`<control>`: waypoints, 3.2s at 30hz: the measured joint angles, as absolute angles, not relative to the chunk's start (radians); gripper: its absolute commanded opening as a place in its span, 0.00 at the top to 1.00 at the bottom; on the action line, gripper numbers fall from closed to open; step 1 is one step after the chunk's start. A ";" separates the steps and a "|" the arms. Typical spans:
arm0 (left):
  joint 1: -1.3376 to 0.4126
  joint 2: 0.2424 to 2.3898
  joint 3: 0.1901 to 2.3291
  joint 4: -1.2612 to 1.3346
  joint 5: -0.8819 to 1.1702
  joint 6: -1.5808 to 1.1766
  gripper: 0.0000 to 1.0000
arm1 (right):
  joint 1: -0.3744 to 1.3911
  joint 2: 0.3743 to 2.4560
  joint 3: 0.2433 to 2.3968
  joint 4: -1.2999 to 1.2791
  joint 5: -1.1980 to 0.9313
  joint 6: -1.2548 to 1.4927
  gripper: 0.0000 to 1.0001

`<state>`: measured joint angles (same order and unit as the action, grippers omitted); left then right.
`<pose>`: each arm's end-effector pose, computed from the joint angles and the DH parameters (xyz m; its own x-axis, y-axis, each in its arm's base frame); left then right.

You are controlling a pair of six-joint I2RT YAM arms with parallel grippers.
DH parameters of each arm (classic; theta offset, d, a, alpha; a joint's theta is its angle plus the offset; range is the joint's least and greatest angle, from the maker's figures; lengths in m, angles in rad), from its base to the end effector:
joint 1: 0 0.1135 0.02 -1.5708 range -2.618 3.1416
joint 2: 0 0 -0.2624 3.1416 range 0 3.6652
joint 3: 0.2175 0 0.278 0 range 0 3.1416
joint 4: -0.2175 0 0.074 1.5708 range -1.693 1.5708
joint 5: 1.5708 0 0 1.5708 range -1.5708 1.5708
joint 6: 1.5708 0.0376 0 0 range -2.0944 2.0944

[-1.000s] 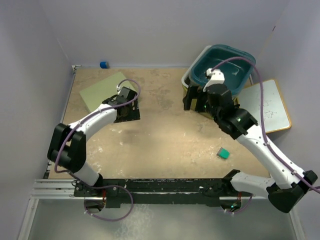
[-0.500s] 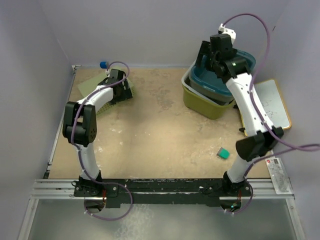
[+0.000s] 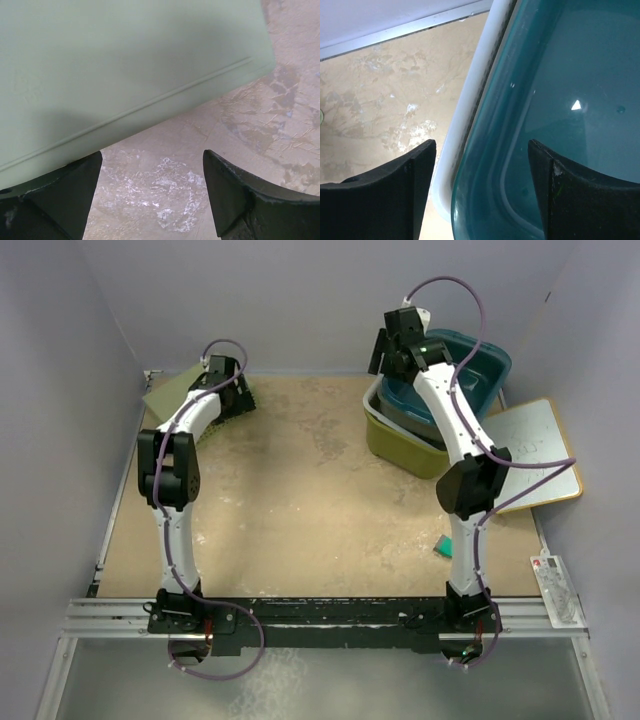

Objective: Turn the large container upside down

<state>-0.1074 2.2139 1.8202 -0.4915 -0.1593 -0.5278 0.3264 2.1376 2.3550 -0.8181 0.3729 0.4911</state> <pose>0.5190 -0.0500 0.1887 -0.6679 -0.4281 -0.6088 -0.3824 0.8992 -0.2128 0.4808 0.1483 0.3904 -0.4787 0.3016 -0.8246 0.2402 0.9483 0.2075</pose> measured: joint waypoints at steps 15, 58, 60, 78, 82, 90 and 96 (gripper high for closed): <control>-0.228 1.870 1.714 -0.551 -0.163 -0.454 0.21 | 0.326 2.029 2.219 -0.744 0.380 0.532 1.00; -0.280 1.080 1.872 -0.882 -0.601 -0.644 0.21 | 0.764 1.408 1.496 -0.035 -0.290 0.889 1.00; -0.280 1.065 1.882 -0.882 -0.624 -0.643 0.21 | 0.789 1.423 1.406 0.064 -0.324 0.970 1.00; -0.279 1.230 1.840 -0.915 -0.435 -0.606 0.21 | 0.682 1.386 0.730 0.728 -0.347 1.671 1.00; -0.279 1.242 1.822 -0.914 -0.374 -0.599 0.21 | 0.633 1.301 0.582 0.790 -0.299 1.785 0.92; -0.279 1.268 1.750 -0.896 -0.254 -0.588 0.21 | 0.596 1.134 0.538 0.515 -0.223 1.775 0.34; -0.285 1.287 1.622 -0.869 -0.137 -0.582 0.21 | 0.595 1.082 0.540 0.299 -0.165 1.653 0.12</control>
